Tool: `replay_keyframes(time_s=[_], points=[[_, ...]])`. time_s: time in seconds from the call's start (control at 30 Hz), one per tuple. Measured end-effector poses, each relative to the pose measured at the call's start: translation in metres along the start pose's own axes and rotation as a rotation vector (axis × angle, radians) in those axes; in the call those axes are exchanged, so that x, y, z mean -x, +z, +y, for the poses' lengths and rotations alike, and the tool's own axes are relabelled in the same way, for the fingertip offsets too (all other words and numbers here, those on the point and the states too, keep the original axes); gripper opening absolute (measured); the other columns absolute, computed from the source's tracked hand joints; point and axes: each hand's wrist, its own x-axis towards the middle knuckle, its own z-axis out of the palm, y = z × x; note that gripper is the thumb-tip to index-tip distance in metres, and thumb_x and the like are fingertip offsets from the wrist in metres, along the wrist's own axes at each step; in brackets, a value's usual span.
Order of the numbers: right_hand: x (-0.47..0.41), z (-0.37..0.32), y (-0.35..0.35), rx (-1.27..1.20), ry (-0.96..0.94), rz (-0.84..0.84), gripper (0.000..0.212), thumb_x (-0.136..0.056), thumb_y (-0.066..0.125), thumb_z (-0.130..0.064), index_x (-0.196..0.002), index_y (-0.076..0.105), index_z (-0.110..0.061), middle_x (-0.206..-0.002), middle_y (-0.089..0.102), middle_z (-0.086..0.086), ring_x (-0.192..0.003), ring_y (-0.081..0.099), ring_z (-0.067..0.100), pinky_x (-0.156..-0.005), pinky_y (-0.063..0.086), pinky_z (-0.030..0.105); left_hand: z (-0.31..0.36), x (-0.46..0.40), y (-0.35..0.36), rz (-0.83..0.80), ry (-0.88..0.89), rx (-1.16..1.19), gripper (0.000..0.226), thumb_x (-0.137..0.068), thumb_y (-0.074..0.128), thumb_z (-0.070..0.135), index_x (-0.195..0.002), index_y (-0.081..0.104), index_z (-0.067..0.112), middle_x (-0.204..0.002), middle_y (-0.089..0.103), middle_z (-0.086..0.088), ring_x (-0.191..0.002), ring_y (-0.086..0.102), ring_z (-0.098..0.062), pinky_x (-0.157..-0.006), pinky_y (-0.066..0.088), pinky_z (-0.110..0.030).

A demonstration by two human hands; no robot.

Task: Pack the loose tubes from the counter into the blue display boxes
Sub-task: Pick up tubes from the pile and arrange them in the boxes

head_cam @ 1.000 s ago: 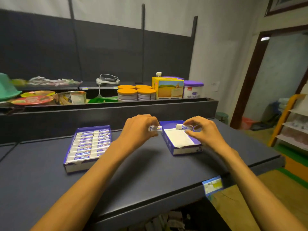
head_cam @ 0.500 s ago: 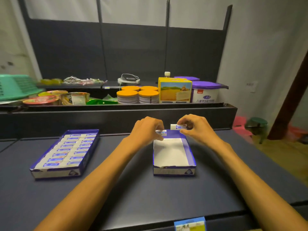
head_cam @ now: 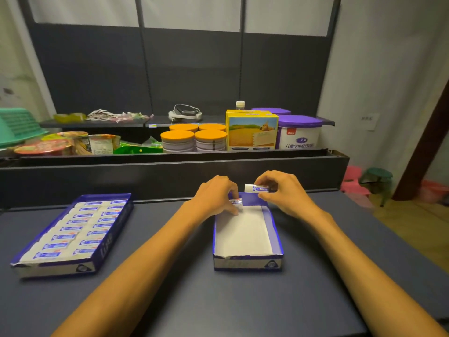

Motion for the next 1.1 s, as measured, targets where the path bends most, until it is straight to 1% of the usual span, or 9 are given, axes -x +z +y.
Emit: replay_keyframes(time_s=[0.1,0.23,0.37,0.53,0.8,0.87,1.0,1.1], points=[[0.002,0.000,0.003,0.001,0.002,-0.006,0.026,-0.085,0.073,-0.019,-0.108,0.062,-0.022,-0.110,0.063,-0.002,-0.101,0.059,0.011,-0.072,0.049,0.015,-0.002,-0.001,0.000,-0.054,-0.019,0.046,0.034,-0.075,0.079,0.039,-0.103,0.068,0.023,-0.115,0.061,0.001,-0.100,0.055,-0.015,-0.077,0.049,-0.028],[0.004,-0.001,0.005,-0.008,-0.002,-0.007,0.025,-0.084,0.073,-0.018,-0.107,0.062,-0.022,-0.110,0.064,-0.001,-0.100,0.059,0.011,-0.071,0.048,0.013,-0.004,0.002,-0.004,-0.100,-0.013,0.051,0.036,-0.075,0.079,0.040,-0.105,0.070,0.023,-0.119,0.061,0.002,-0.102,0.057,-0.017,-0.083,0.053,-0.032],[0.004,-0.002,0.006,-0.010,0.001,-0.004,0.025,-0.085,0.073,-0.019,-0.107,0.062,-0.022,-0.111,0.064,-0.001,-0.100,0.059,0.011,-0.071,0.047,0.013,-0.007,0.006,-0.003,-0.082,0.013,0.067,0.029,-0.080,0.077,0.032,-0.106,0.071,0.021,-0.122,0.062,0.000,-0.104,0.058,-0.017,-0.082,0.052,-0.028],[0.006,-0.002,0.008,-0.011,-0.001,-0.003,0.025,-0.085,0.073,-0.020,-0.108,0.062,-0.021,-0.112,0.064,0.000,-0.099,0.059,0.010,-0.070,0.046,0.011,-0.009,0.007,-0.003,-0.007,0.007,0.080,0.019,-0.082,0.075,0.025,-0.098,0.074,0.014,-0.112,0.068,-0.003,-0.100,0.061,-0.017,-0.079,0.055,-0.029],[0.007,-0.003,0.008,-0.008,0.010,0.001,0.026,-0.085,0.072,-0.020,-0.110,0.063,-0.019,-0.113,0.064,0.001,-0.100,0.059,0.011,-0.072,0.047,0.012,-0.015,0.007,0.002,0.018,0.004,0.108,0.018,-0.084,0.073,0.020,-0.099,0.074,0.011,-0.115,0.067,-0.005,-0.106,0.061,-0.017,-0.081,0.055,-0.028],[0.007,-0.004,0.009,-0.006,0.013,-0.002,0.027,-0.085,0.072,-0.019,-0.110,0.063,-0.019,-0.113,0.064,0.001,-0.100,0.059,0.011,-0.072,0.047,0.012,-0.016,0.007,0.002,0.021,0.008,0.122,0.018,-0.083,0.074,0.020,-0.099,0.074,0.011,-0.114,0.067,-0.005,-0.104,0.061,-0.017,-0.081,0.055,-0.028],[0.006,-0.007,0.010,-0.007,-0.007,-0.007,0.026,-0.084,0.073,-0.019,-0.109,0.063,-0.020,-0.112,0.064,0.000,-0.100,0.059,0.012,-0.074,0.050,0.015,-0.023,0.011,-0.007,0.069,-0.018,0.178,0.017,-0.080,0.077,0.023,-0.095,0.073,0.016,-0.106,0.069,-0.003,-0.091,0.062,-0.014,-0.075,0.055,-0.027],[0.005,-0.013,0.012,0.006,-0.039,-0.022,0.024,-0.084,0.074,-0.018,-0.106,0.064,-0.022,-0.109,0.064,-0.003,-0.101,0.060,0.015,-0.077,0.053,0.020,-0.029,0.022,-0.017,0.128,-0.074,0.241,0.021,-0.082,0.074,0.026,-0.101,0.068,0.017,-0.105,0.068,0.000,-0.091,0.062,-0.012,-0.075,0.058,-0.028]])
